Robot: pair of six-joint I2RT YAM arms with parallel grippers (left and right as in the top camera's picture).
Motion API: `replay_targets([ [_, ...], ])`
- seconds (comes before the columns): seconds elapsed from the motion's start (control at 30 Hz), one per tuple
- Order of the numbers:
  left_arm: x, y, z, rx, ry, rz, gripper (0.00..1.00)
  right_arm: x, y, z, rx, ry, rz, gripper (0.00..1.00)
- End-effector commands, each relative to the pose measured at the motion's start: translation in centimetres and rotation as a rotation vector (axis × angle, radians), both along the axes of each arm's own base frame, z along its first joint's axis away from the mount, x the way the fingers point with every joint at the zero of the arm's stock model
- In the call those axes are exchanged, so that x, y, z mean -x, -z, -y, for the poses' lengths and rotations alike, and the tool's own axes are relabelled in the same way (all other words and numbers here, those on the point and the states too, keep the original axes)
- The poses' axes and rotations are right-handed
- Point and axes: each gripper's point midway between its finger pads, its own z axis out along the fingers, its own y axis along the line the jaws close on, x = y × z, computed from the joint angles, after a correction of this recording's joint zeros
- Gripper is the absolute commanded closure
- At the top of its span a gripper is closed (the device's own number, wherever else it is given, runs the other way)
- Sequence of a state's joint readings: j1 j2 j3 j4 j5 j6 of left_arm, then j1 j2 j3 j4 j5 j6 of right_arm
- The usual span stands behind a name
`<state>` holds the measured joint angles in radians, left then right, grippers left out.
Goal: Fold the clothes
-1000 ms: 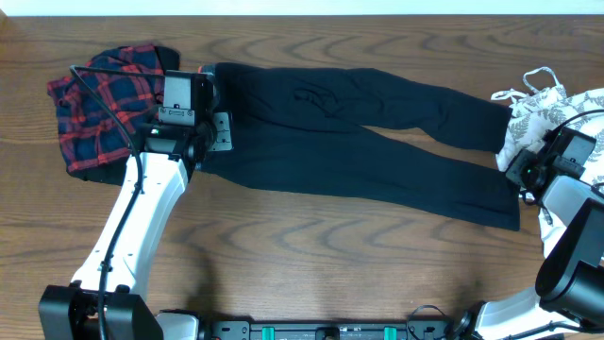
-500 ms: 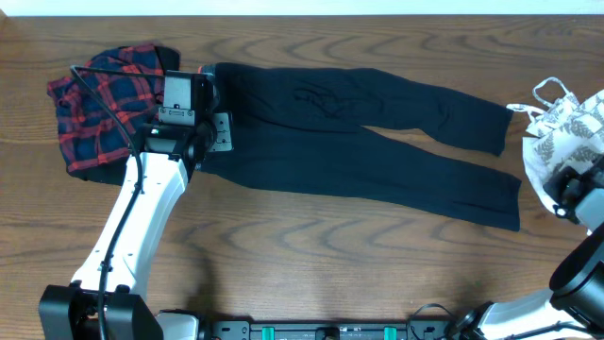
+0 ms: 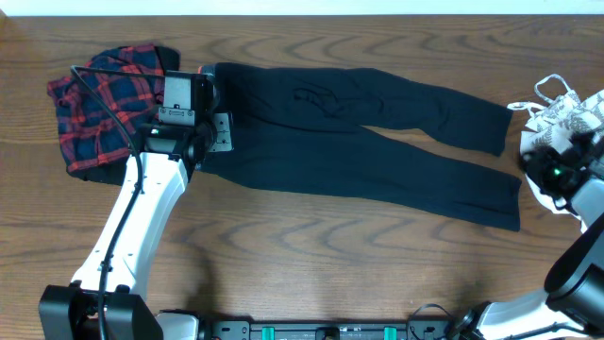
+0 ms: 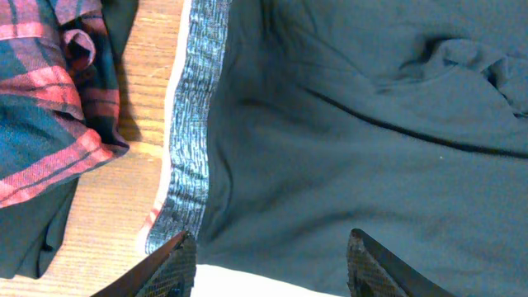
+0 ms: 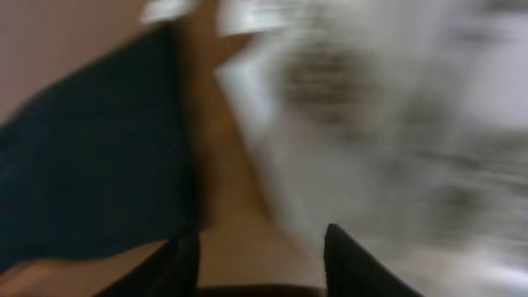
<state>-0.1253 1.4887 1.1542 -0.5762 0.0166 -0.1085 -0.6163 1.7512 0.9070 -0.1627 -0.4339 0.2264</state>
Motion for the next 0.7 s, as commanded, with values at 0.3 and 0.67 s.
replay_targets([
  [0.3, -1.4, 0.1, 0.1, 0.009, -0.010, 0.047, 0.41, -2.6, -2.9, -3.6, 0.066, -0.121, 0.056, 0.37],
  [0.67, -5.0, 2.5, 0.5, 0.016, -0.011, 0.094, 0.28, -2.5, -1.7, -3.4, 0.084, -0.131, 0.027, 0.27],
])
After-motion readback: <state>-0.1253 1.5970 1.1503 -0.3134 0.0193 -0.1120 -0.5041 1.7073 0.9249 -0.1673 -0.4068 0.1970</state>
